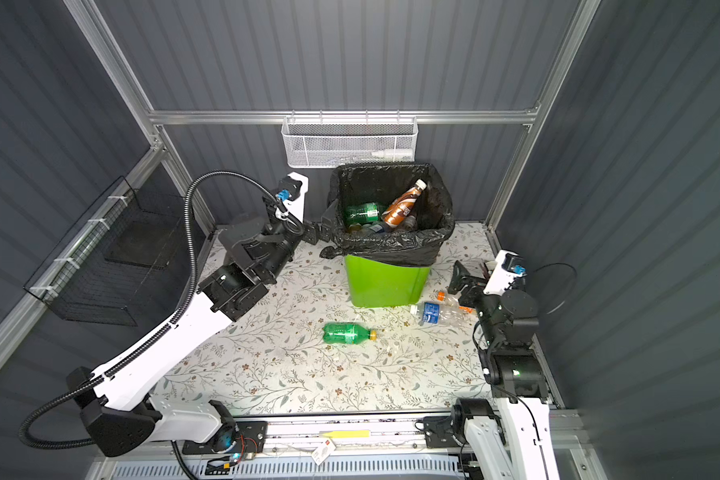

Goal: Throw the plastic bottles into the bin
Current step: 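Open the left gripper to drop the Nescafe bottle into the bin, then lower the right gripper onto the lying green bottle while the left arm withdraws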

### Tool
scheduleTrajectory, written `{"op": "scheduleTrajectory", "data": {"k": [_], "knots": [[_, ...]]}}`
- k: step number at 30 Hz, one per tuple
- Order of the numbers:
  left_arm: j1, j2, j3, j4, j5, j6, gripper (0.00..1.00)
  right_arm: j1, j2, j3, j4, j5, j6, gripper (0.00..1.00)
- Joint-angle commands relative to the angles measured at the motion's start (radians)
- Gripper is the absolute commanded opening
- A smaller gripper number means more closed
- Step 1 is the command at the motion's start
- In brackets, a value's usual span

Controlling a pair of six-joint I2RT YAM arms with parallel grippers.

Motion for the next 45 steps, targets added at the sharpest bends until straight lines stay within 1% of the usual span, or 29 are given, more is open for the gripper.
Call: {"op": "scheduleTrajectory", "data": {"k": [1,3,5,9,12,16,19,21,23,26,31,34,37,42,45], "knots": [[0.044,-0.022,-0.042,-0.057,-0.147,-0.07,1.0,0.156,0.021,-0.025,0.034,0.021,-0.062,0.99],[0.082,-0.043,-0.112,-0.069,-0.166,-0.141,1.0,0.285,0.065,-0.024,0.039,0.092,-0.106,0.99],[0.12,-0.066,-0.169,-0.074,-0.171,-0.209,1.0,0.411,0.116,-0.026,0.053,0.132,-0.134,0.99],[0.197,-0.097,-0.26,-0.114,-0.163,-0.307,1.0,0.631,0.257,-0.019,0.099,0.176,-0.199,0.99],[0.263,-0.101,-0.313,-0.17,-0.144,-0.371,1.0,0.767,0.412,0.032,0.092,0.168,-0.259,0.99],[0.345,-0.105,-0.401,-0.201,-0.106,-0.457,1.0,0.887,0.66,0.168,-0.013,0.151,-0.361,0.99],[0.397,-0.113,-0.475,-0.207,-0.067,-0.513,1.0,0.926,0.839,0.297,-0.148,0.116,-0.415,0.99],[0.421,-0.119,-0.516,-0.209,-0.046,-0.542,1.0,0.939,0.952,0.381,-0.263,0.102,-0.448,0.99],[0.433,-0.121,-0.546,-0.21,-0.033,-0.553,1.0,0.948,1.037,0.434,-0.327,0.097,-0.481,0.99],[0.437,-0.121,-0.572,-0.219,-0.027,-0.557,1.0,0.952,1.128,0.48,-0.376,0.105,-0.524,0.99],[0.438,-0.123,-0.591,-0.222,-0.016,-0.557,1.0,0.952,1.22,0.526,-0.397,0.112,-0.577,0.99],[0.438,-0.123,-0.594,-0.222,-0.015,-0.557,1.0,0.951,1.279,0.558,-0.435,0.103,-0.593,0.94],[0.438,-0.126,-0.596,-0.228,-0.016,-0.556,1.0,0.95,1.324,0.575,-0.457,0.104,-0.601,0.88],[0.438,-0.13,-0.606,-0.227,-0.01,-0.561,1.0,0.951,1.356,0.594,-0.464,0.093,-0.6,0.79],[0.439,-0.132,-0.608,-0.228,-0.009,-0.563,1.0,0.952,1.358,0.597,-0.464,0.083,-0.602,0.69]]}}
